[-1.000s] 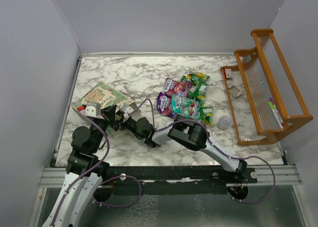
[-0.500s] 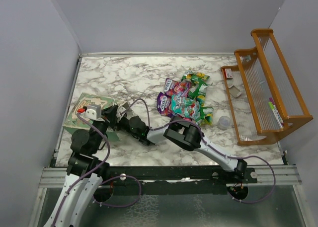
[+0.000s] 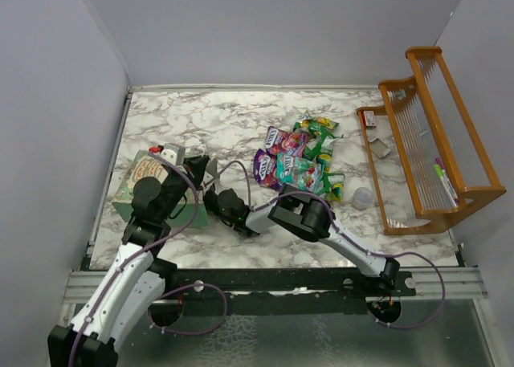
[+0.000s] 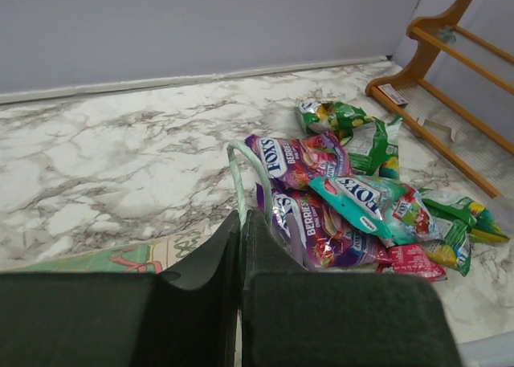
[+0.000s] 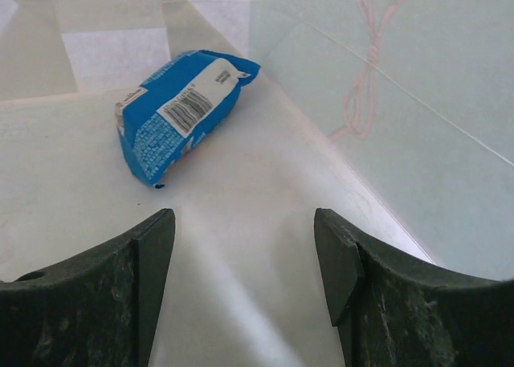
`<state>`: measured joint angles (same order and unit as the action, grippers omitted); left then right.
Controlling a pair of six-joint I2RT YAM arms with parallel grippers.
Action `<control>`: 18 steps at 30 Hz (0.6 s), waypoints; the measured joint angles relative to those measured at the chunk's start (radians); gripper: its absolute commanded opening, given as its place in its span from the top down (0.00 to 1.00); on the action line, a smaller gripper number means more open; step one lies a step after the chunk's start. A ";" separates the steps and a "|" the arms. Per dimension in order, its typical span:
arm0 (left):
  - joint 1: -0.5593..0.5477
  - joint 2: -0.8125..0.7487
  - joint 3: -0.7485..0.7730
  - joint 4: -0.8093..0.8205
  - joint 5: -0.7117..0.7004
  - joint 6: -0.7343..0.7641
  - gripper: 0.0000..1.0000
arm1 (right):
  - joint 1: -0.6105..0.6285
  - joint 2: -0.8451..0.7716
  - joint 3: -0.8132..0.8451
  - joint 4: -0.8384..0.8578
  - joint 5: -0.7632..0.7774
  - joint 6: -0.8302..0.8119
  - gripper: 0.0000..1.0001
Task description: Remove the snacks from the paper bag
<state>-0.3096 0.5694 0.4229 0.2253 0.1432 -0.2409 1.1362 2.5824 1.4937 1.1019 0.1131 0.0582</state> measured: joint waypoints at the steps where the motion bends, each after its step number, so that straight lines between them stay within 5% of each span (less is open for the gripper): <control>1: 0.000 0.040 0.013 0.026 0.020 0.000 1.00 | -0.003 -0.009 -0.014 0.001 0.003 0.000 0.30; 7: 0.000 0.272 0.127 0.162 0.162 0.015 1.00 | -0.025 -0.074 -0.119 0.025 0.050 0.000 0.29; 18: 0.000 0.467 0.246 0.293 0.420 0.027 1.00 | -0.031 -0.216 -0.305 0.082 0.189 -0.012 0.29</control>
<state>-0.3099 1.0367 0.6689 0.5182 0.5632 -0.2142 1.1053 2.3661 1.1889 1.1835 0.3023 0.0463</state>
